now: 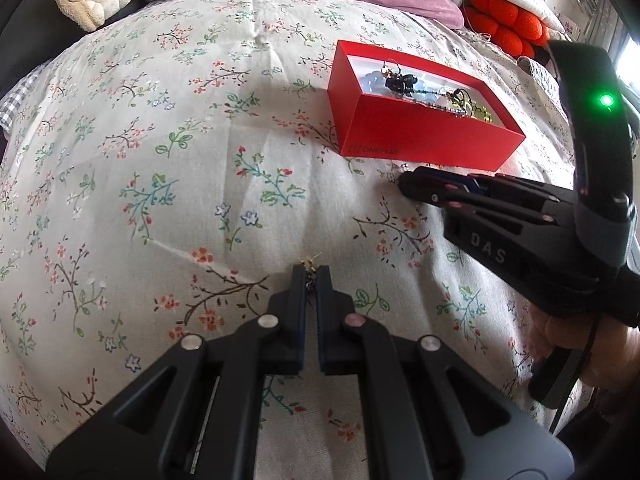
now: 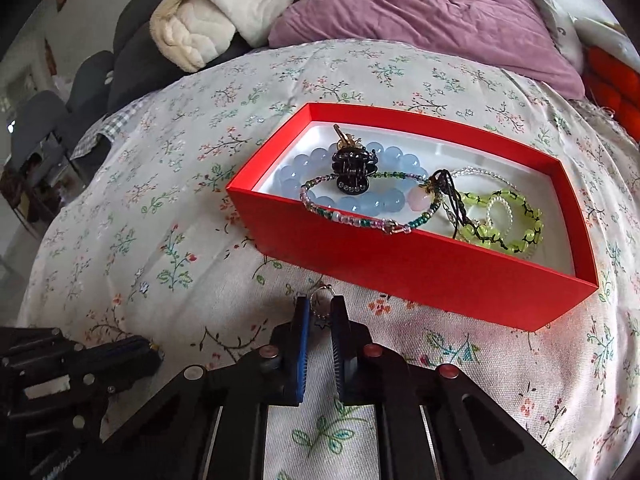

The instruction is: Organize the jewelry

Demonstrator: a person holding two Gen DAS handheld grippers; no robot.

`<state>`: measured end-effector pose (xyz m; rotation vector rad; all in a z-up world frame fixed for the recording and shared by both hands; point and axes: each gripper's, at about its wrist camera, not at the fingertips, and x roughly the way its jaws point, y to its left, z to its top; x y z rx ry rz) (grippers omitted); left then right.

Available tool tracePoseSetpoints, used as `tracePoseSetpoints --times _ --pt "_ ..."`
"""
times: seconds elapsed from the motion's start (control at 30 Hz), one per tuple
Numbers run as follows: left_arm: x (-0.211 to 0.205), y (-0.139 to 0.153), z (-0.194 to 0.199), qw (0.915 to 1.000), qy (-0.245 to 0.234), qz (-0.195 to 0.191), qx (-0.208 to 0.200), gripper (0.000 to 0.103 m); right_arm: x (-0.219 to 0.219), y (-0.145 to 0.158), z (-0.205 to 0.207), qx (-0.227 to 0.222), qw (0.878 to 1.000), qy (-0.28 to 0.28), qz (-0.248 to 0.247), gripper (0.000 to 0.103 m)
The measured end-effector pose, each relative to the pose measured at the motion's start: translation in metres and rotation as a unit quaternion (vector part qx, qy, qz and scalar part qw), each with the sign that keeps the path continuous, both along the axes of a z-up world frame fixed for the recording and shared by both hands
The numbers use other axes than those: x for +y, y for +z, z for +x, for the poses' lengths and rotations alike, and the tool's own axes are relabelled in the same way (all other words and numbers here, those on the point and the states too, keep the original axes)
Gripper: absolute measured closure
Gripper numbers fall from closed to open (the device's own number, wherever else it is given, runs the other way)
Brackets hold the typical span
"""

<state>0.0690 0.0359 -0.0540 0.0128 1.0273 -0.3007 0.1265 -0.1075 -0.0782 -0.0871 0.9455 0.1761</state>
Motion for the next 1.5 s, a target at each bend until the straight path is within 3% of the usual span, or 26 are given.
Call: tracePoseSetpoints --times 0.6,0.9,1.0,1.03,1.2,1.27,1.5 --pt "-0.010 0.002 0.002 1.0000 -0.006 0.004 -0.002 0.098 -0.008 0.008 -0.029 0.013 0.999 0.052 -0.008 0.099" --pt "-0.014 0.004 0.002 0.9999 -0.009 0.001 -0.007 0.098 -0.025 0.019 -0.041 0.014 0.999 0.047 0.007 0.097" --pt "-0.016 0.006 0.003 0.9999 -0.008 -0.002 -0.008 0.098 -0.035 0.022 -0.036 0.014 0.999 0.013 0.029 0.045" --pt "-0.016 0.006 0.003 0.9999 -0.007 -0.003 -0.008 0.098 -0.038 0.024 -0.036 0.004 0.999 0.001 0.041 0.020" --pt "-0.015 0.004 0.005 1.0000 -0.005 -0.004 -0.005 0.098 -0.029 0.020 -0.026 -0.008 0.999 -0.005 0.033 0.024" --pt "-0.014 0.003 0.006 1.0000 -0.004 -0.005 -0.003 0.098 -0.025 0.014 -0.020 0.001 0.999 -0.010 0.034 0.033" --pt "-0.009 0.002 0.006 1.0000 0.000 -0.009 0.000 0.098 -0.017 0.000 0.000 0.000 0.999 -0.036 0.024 0.051"
